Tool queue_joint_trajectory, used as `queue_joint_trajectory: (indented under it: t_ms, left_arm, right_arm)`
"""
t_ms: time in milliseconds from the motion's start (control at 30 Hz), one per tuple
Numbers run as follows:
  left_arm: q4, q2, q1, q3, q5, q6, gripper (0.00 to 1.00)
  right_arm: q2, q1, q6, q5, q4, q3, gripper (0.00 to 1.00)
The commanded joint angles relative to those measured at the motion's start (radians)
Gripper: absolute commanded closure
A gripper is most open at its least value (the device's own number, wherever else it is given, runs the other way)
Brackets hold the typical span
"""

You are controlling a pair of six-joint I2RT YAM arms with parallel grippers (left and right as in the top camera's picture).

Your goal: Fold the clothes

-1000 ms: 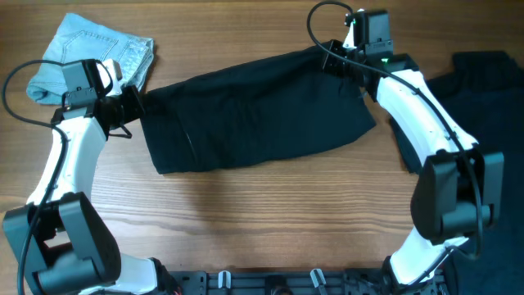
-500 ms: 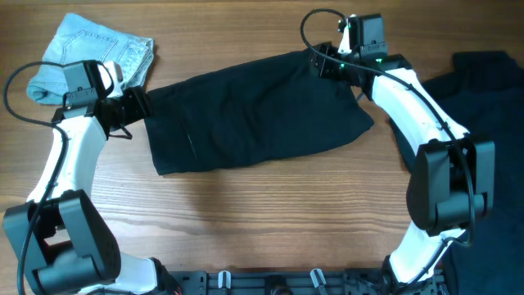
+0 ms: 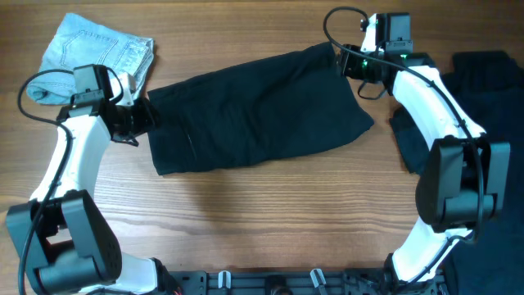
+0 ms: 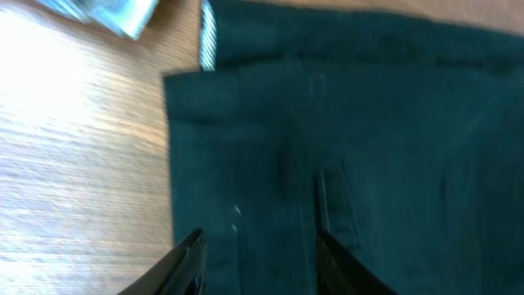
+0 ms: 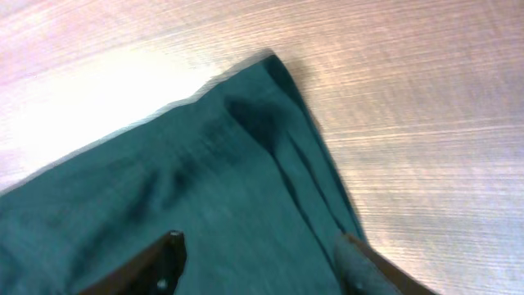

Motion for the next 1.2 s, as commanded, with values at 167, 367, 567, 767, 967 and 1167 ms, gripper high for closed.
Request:
queue_joint_trajectory:
  t_ms: [167, 367, 567, 767, 967, 1167]
  left_arm:
    - [-0.039, 0.012, -0.024, 0.009, 0.031, 0.005, 0.57]
    - [-0.045, 0.012, -0.024, 0.009, 0.031, 0.005, 0.54]
    - [-0.045, 0.012, -0.024, 0.009, 0.031, 0.004, 0.53]
    - [-0.044, 0.012, -0.024, 0.009, 0.031, 0.001, 0.53]
    - [-0.044, 0.012, -0.024, 0.009, 0.031, 0.001, 0.53]
    - [-0.023, 0.012, -0.024, 0.009, 0.031, 0.001, 0.52]
  right_arm:
    - [0.203, 0.013, 0.016, -0.134, 0.300, 0.014, 0.40]
    - [0.267, 0.015, 0.063, -0.211, 0.426, 0.014, 0.34]
    - [0.274, 0.019, 0.062, -0.212, 0.429, 0.014, 0.50]
    - [0.298, 0.020, 0.109, -0.216, 0.432, 0.014, 0.77]
    - [0.202, -0.049, 0.147, -0.262, 0.470, 0.015, 0.96]
    - [0.138, -0.101, 0.172, -0.338, 0.508, 0.014, 0.96]
